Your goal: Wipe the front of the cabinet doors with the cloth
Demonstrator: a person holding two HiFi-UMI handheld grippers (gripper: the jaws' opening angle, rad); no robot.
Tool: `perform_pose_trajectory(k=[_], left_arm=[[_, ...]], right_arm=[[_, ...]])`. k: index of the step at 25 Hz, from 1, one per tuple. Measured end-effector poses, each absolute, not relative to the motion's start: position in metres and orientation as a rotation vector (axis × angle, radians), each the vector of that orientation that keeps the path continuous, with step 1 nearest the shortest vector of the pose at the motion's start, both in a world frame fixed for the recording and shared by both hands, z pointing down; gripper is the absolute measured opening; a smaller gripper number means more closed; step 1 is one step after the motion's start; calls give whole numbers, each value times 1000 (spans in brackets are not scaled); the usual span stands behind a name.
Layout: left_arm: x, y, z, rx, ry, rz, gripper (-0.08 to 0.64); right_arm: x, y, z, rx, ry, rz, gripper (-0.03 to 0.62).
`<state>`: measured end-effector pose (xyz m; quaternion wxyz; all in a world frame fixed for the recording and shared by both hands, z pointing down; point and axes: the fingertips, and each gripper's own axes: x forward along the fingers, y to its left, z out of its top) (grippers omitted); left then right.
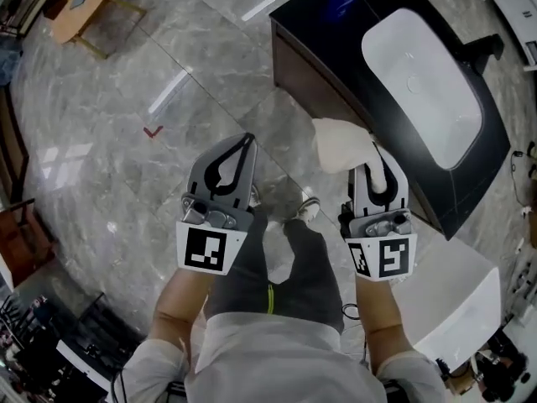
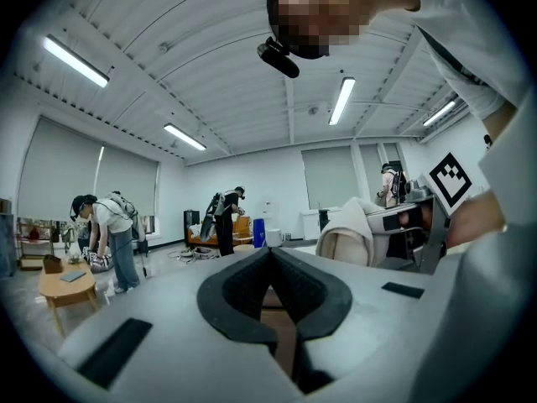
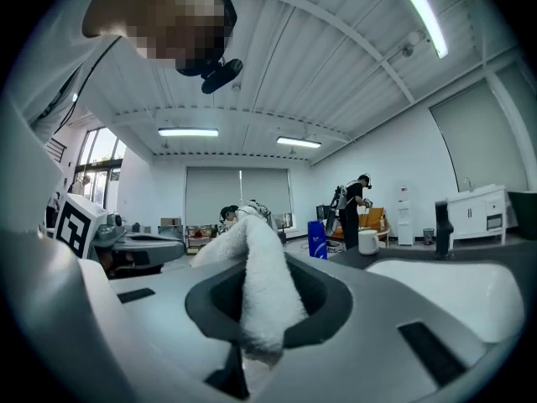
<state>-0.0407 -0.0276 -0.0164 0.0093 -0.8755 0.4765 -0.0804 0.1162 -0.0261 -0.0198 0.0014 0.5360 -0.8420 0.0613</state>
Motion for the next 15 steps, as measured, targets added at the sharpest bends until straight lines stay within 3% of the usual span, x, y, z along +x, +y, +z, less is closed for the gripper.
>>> perform_pose_trajectory(k=[15], left_arm=[[-55, -87, 249, -2697, 1452, -171, 17]], right_arm=[[74, -84, 225, 1681, -2720, 143, 71]])
